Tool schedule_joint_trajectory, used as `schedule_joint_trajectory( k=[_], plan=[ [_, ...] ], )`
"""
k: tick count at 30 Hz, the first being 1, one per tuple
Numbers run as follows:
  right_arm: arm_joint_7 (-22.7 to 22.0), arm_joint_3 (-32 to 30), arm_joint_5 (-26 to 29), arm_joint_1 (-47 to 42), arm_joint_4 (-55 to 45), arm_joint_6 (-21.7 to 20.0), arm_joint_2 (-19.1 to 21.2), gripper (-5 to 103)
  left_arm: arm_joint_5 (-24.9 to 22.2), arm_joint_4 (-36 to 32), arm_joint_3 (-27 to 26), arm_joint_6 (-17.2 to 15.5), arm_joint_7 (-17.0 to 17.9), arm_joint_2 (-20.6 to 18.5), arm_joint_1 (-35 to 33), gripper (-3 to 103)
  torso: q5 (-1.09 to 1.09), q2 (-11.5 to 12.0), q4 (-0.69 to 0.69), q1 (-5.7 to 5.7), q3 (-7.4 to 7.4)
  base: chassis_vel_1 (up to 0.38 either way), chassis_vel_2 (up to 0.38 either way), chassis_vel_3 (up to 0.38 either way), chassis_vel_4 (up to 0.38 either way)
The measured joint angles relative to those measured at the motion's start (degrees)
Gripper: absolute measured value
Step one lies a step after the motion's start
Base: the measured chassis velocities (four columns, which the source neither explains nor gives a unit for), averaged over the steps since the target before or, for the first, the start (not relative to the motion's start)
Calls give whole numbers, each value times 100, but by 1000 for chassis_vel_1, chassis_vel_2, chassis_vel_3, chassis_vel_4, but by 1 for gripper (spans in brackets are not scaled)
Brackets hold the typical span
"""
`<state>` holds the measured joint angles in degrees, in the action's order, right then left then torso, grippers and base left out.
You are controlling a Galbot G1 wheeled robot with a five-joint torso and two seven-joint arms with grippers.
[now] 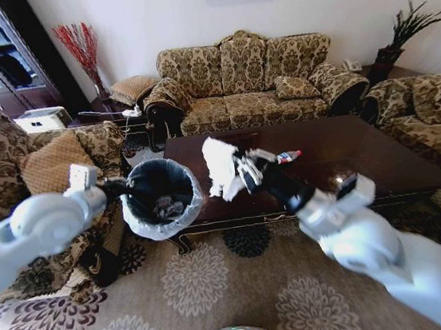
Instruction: Move to the front of the table and place the trash on the table into the trash bin.
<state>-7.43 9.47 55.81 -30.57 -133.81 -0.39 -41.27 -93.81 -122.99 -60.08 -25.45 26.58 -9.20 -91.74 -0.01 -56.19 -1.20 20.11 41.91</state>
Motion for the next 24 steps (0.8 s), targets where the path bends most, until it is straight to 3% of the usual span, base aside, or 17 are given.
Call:
schedule_joint_trajectory(
  k=[7, 14, 20, 24],
  plan=[
    [0, 624, 34, 735, 874, 73, -716, 0, -79, 230, -361, 252, 205, -916, -410, 0, 1, 0, 1, -1, 0, 0, 0, 0, 0],
    [0, 1022, -37, 1404, 1480, 105, -1453, 0, -432, 724, -1712, 339, 598, -1930, -1509, 0, 0, -1, 1, -1, -1, 0, 0, 0, 0],
    [0, 1063, -461, 1536, 1981, 254, -1671, 0, -693, 919, -2273, 308, 759, -2408, -1975, 0, 2, 0, 2, -1, 0, 0, 0, 0, 0],
    [0, 830, -530, 1305, 2006, 198, -1484, 0, -750, 1056, -2441, 295, 769, -2573, -2163, 0, 2, -1, 0, -2, -1, 0, 0, 0, 0]
  ],
)
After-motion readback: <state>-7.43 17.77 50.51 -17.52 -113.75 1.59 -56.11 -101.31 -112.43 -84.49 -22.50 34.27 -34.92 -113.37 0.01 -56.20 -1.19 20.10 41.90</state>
